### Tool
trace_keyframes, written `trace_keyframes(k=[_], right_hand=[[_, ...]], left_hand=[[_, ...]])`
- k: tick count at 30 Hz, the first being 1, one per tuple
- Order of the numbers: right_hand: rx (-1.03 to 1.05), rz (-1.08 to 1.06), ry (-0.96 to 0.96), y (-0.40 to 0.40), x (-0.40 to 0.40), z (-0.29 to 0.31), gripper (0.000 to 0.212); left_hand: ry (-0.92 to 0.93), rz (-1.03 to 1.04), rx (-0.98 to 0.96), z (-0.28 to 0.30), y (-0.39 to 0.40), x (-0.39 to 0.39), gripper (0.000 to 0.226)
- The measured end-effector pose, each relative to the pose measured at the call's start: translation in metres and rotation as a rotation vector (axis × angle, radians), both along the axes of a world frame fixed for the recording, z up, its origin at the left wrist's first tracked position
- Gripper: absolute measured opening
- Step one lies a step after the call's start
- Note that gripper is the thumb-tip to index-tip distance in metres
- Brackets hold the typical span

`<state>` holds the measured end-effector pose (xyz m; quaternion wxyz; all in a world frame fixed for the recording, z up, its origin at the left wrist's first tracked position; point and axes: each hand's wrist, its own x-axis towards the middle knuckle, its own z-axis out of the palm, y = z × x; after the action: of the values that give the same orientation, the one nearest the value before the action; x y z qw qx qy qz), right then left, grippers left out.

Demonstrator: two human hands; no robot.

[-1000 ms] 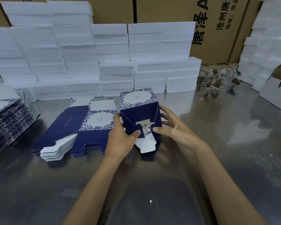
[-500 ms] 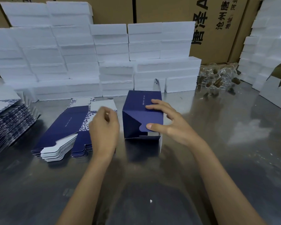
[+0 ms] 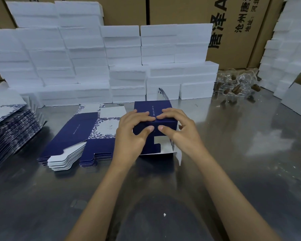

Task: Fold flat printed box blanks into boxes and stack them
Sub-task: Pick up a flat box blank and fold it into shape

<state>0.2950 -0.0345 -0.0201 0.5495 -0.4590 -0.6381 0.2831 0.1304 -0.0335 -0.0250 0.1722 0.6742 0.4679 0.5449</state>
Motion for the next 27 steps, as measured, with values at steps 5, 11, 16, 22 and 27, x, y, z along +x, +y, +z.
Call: trace_keyframes(k=[5, 11, 16, 22, 27], right_hand=[[-0.015, 0.026, 0.11, -0.003, -0.004, 0.001, 0.026], [-0.013, -0.002, 0.103, -0.002, 0.0, 0.001, 0.022], [-0.034, 0.047, 0.097, -0.004, 0.005, 0.002, 0.021], [-0.057, 0.073, 0.056, -0.003, 0.008, 0.003, 0.025], [-0.049, 0.061, 0.106, -0.002, 0.011, 0.001, 0.03]], left_hand=[[-0.069, -0.052, -0.027, 0.001, 0.001, -0.004, 0.021], [-0.068, -0.07, -0.03, 0.003, 0.001, -0.003, 0.02], [-0.079, -0.095, -0.051, 0.006, 0.001, -0.011, 0.023], [-0.002, -0.12, -0.063, 0.008, -0.001, -0.013, 0.025], [0.041, -0.08, -0.004, 0.007, -0.004, -0.004, 0.03]])
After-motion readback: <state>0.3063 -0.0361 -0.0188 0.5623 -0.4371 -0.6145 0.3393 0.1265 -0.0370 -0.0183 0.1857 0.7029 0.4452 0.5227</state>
